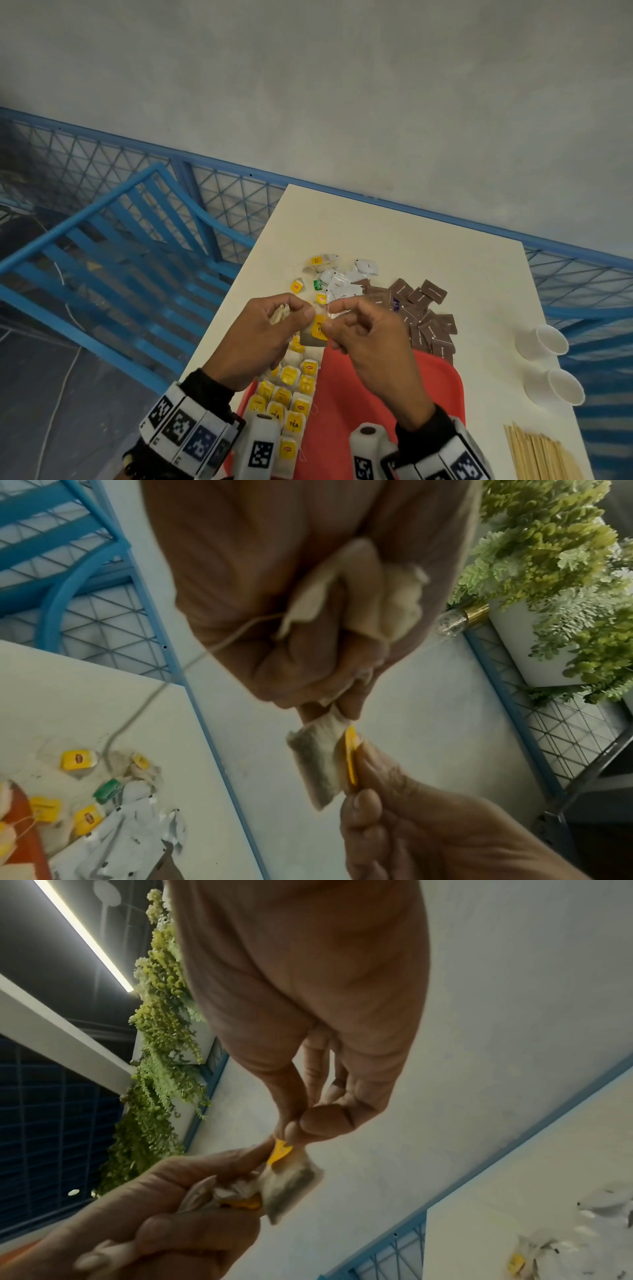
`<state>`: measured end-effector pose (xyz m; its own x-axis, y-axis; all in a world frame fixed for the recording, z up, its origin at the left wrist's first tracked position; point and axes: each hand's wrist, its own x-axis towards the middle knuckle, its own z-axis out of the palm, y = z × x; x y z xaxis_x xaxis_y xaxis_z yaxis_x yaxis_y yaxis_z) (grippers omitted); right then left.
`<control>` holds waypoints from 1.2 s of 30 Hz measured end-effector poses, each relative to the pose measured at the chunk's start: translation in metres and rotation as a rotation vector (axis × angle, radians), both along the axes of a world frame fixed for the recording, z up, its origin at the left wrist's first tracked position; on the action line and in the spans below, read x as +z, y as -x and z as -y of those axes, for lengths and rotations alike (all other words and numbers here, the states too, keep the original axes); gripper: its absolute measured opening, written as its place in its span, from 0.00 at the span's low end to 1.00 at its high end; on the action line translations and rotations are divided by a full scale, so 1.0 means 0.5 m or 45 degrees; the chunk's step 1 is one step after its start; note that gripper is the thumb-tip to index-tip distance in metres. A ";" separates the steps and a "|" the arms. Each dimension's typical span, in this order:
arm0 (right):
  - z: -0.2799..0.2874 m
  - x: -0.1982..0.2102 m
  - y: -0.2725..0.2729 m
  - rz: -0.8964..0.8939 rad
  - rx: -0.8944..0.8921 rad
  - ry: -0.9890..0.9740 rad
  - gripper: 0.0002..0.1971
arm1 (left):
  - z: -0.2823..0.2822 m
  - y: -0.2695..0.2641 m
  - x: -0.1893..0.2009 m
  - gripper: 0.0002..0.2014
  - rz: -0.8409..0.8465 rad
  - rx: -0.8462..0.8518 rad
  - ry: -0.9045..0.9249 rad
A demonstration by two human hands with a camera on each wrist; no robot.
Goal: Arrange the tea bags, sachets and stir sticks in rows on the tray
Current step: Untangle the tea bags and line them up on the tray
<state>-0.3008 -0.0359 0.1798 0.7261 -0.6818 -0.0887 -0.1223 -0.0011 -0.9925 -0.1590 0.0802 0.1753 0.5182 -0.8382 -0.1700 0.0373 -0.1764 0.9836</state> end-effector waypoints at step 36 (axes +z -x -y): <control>0.102 -0.363 -0.201 -0.962 -0.042 0.044 0.19 | -0.163 -0.137 -0.161 0.11 -0.354 0.346 -0.334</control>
